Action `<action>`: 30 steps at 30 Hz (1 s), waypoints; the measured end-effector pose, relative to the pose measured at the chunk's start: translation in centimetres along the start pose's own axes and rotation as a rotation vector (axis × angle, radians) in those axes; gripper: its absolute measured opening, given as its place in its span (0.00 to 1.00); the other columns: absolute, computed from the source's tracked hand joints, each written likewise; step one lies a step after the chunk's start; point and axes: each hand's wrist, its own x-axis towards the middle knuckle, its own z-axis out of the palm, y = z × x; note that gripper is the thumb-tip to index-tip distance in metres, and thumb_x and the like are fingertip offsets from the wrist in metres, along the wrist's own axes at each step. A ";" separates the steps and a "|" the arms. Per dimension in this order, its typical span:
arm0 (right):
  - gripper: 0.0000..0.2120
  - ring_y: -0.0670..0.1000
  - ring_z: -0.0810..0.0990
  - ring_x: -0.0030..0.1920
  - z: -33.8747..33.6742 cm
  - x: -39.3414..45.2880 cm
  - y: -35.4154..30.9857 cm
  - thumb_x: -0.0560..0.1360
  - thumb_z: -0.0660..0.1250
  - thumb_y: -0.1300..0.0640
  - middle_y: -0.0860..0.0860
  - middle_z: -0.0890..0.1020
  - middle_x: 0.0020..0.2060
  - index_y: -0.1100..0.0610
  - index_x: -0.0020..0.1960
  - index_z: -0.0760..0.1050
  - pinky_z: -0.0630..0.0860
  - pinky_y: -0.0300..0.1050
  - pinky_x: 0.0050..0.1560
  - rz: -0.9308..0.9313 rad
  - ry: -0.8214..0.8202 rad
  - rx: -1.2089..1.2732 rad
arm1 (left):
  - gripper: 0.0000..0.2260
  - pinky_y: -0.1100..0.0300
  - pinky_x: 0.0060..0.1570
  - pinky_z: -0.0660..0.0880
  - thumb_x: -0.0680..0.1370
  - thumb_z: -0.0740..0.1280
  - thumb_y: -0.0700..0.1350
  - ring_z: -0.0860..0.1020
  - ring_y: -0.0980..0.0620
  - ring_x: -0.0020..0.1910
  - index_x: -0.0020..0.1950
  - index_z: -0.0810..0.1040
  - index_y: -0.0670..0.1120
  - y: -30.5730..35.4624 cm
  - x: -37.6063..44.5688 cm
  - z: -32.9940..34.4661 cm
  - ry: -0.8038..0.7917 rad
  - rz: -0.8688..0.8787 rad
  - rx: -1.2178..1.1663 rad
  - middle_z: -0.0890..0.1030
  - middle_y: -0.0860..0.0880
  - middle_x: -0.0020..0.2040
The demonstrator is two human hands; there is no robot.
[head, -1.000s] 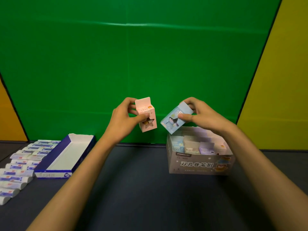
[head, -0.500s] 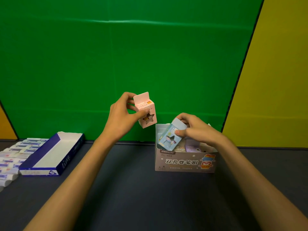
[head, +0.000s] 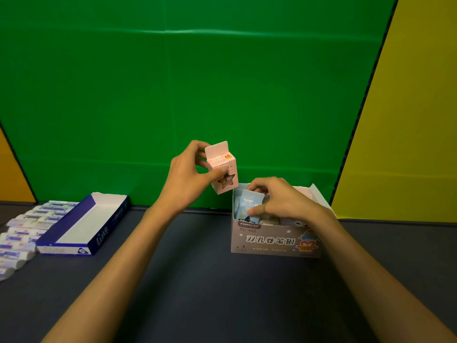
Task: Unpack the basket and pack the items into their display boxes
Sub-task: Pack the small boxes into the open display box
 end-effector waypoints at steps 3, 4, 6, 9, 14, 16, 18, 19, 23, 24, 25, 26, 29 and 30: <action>0.21 0.42 0.80 0.47 1.0 0.5 -0.1 0.65 0.81 0.52 0.43 0.83 0.48 0.50 0.55 0.79 0.79 0.42 0.48 -0.013 -0.016 -0.082 | 0.19 0.67 0.46 0.76 0.70 0.79 0.46 0.80 0.60 0.45 0.56 0.76 0.47 0.0 0.0 0.0 -0.007 0.002 -0.001 0.82 0.58 0.49; 0.21 0.41 0.80 0.47 1.3 0.6 -0.2 0.65 0.81 0.52 0.43 0.82 0.48 0.50 0.55 0.79 0.79 0.41 0.48 -0.019 -0.021 -0.109 | 0.19 0.66 0.46 0.76 0.70 0.79 0.46 0.80 0.60 0.45 0.56 0.76 0.47 0.0 -0.1 0.0 -0.012 0.001 -0.003 0.82 0.57 0.49; 0.19 0.40 0.79 0.45 1.8 0.8 -0.2 0.65 0.81 0.52 0.43 0.82 0.46 0.50 0.53 0.79 0.79 0.40 0.47 -0.036 -0.025 -0.152 | 0.19 0.67 0.46 0.76 0.70 0.79 0.45 0.80 0.61 0.46 0.56 0.75 0.47 -0.1 -0.2 0.1 -0.021 0.001 -0.008 0.82 0.57 0.49; 0.19 0.40 0.78 0.43 2.1 1.1 -0.2 0.64 0.81 0.53 0.43 0.81 0.44 0.50 0.52 0.79 0.76 0.38 0.44 -0.050 -0.023 -0.175 | 0.20 0.68 0.47 0.75 0.70 0.79 0.46 0.80 0.62 0.46 0.57 0.75 0.48 0.0 -0.3 0.3 -0.035 0.004 -0.018 0.82 0.57 0.48; 0.21 0.40 0.78 0.43 2.1 1.3 0.0 0.64 0.81 0.54 0.43 0.81 0.45 0.52 0.54 0.79 0.76 0.36 0.44 -0.037 -0.029 -0.150 | 0.21 0.74 0.45 0.72 0.70 0.79 0.45 0.80 0.62 0.46 0.58 0.74 0.49 0.1 -0.4 1.0 -0.059 0.012 -0.032 0.82 0.59 0.49; 0.21 0.40 0.78 0.43 2.2 1.3 0.3 0.65 0.81 0.55 0.43 0.81 0.45 0.53 0.54 0.79 0.76 0.33 0.43 -0.031 -0.035 -0.132 | 0.20 0.73 0.46 0.72 0.70 0.79 0.46 0.80 0.62 0.46 0.58 0.75 0.49 0.2 -0.4 1.1 -0.061 0.016 -0.036 0.82 0.59 0.49; 0.20 0.40 0.79 0.44 2.5 1.3 0.7 0.65 0.81 0.55 0.44 0.82 0.46 0.53 0.54 0.80 0.76 0.33 0.43 -0.033 -0.034 -0.143 | 0.20 0.73 0.46 0.72 0.70 0.79 0.46 0.80 0.62 0.47 0.58 0.75 0.50 0.2 -0.3 1.2 -0.066 0.017 -0.035 0.82 0.58 0.49; 0.19 0.40 0.78 0.44 2.6 1.4 0.8 0.65 0.81 0.55 0.44 0.81 0.46 0.53 0.54 0.80 0.75 0.33 0.43 -0.039 -0.030 -0.168 | 0.20 0.74 0.46 0.72 0.70 0.79 0.45 0.80 0.63 0.47 0.59 0.75 0.49 0.2 -0.3 1.3 -0.070 0.017 -0.036 0.82 0.58 0.49; 0.17 0.44 0.79 0.45 3.0 1.5 0.9 0.66 0.80 0.53 0.44 0.82 0.46 0.52 0.52 0.81 0.79 0.41 0.46 -0.080 -0.022 -0.252 | 0.20 0.75 0.45 0.71 0.71 0.78 0.45 0.80 0.63 0.47 0.59 0.76 0.49 0.4 -0.4 1.6 -0.081 0.021 -0.043 0.82 0.58 0.49; 0.18 0.44 0.79 0.45 2.8 1.4 0.7 0.66 0.80 0.51 0.44 0.82 0.47 0.52 0.53 0.80 0.79 0.40 0.46 -0.081 -0.026 -0.237 | 0.20 0.76 0.45 0.70 0.70 0.78 0.45 0.79 0.63 0.47 0.59 0.76 0.49 0.5 -0.4 1.7 -0.084 0.022 -0.049 0.82 0.58 0.49; 0.20 0.43 0.79 0.45 2.5 1.3 0.7 0.66 0.80 0.50 0.44 0.82 0.48 0.51 0.55 0.80 0.77 0.38 0.46 -0.076 -0.030 -0.205 | 0.20 0.75 0.45 0.71 0.71 0.78 0.45 0.80 0.63 0.47 0.59 0.76 0.49 0.6 -0.4 1.8 -0.090 0.023 -0.058 0.83 0.58 0.49; 0.21 0.42 0.79 0.46 2.0 1.0 0.7 0.67 0.80 0.49 0.43 0.82 0.48 0.51 0.57 0.79 0.75 0.36 0.45 -0.069 -0.030 -0.165 | 0.19 0.75 0.45 0.71 0.71 0.78 0.45 0.80 0.62 0.47 0.58 0.76 0.49 0.6 -0.3 1.9 -0.097 0.023 -0.069 0.83 0.57 0.49; 0.16 0.43 0.79 0.46 -0.3 0.1 1.2 0.73 0.75 0.50 0.42 0.82 0.47 0.50 0.59 0.80 0.74 0.39 0.47 -0.063 0.022 -0.064 | 0.18 0.73 0.46 0.72 0.71 0.78 0.44 0.80 0.62 0.47 0.57 0.77 0.48 1.0 0.0 2.4 -0.114 0.018 -0.111 0.83 0.57 0.49; 0.13 0.42 0.79 0.47 -1.3 -0.3 1.6 0.75 0.73 0.51 0.43 0.82 0.48 0.51 0.59 0.80 0.74 0.39 0.48 -0.059 0.053 -0.048 | 0.18 0.72 0.47 0.73 0.71 0.78 0.44 0.80 0.62 0.47 0.57 0.76 0.48 1.2 0.1 2.8 -0.124 0.016 -0.126 0.83 0.57 0.49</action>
